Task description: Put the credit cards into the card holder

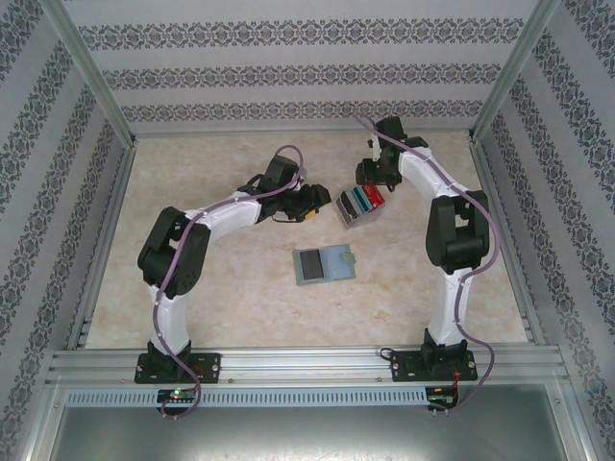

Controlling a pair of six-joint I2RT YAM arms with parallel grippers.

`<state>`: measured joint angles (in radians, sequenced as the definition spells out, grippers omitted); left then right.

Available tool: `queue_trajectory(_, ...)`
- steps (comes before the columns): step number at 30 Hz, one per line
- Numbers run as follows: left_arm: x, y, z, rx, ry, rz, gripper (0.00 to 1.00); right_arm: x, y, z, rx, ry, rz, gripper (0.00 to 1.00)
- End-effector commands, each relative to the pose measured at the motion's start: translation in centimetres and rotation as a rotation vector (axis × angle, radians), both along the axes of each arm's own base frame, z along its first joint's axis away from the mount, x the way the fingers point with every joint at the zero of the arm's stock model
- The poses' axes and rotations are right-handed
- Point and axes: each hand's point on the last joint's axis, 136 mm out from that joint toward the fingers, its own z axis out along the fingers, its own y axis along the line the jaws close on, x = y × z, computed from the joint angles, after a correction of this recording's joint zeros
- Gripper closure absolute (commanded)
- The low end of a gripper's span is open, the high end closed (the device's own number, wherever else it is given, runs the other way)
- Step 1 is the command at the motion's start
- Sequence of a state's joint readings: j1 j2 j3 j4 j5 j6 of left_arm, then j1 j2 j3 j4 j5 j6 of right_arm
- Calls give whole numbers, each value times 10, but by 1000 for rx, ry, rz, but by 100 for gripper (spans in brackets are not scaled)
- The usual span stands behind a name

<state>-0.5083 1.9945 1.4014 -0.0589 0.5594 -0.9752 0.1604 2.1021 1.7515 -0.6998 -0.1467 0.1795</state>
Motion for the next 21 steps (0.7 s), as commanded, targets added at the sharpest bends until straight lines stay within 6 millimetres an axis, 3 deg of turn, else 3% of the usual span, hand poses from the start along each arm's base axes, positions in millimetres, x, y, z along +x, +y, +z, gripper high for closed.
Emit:
queue_trajectory(1, 0, -2, -2, 11, 14, -28, 44, -10, 23, -17, 176, 103, 43, 44)
queue_trajectory(7, 0, 9, -9, 58, 17, -6, 44, -37, 63, -15, 384, 147, 110, 47)
queue_trajectory(12, -1, 21, -15, 84, 24, 28, 43, -70, 91, -11, 384, 161, 162, 47)
queue_trajectory(17, 2, 29, -22, 122, 27, 47, 42, -84, 106, -6, 346, 150, 188, 47)
queue_trajectory(21, 2, 29, -28, 134, 38, 36, 42, -85, 100, 7, 314, 112, 166, 45)
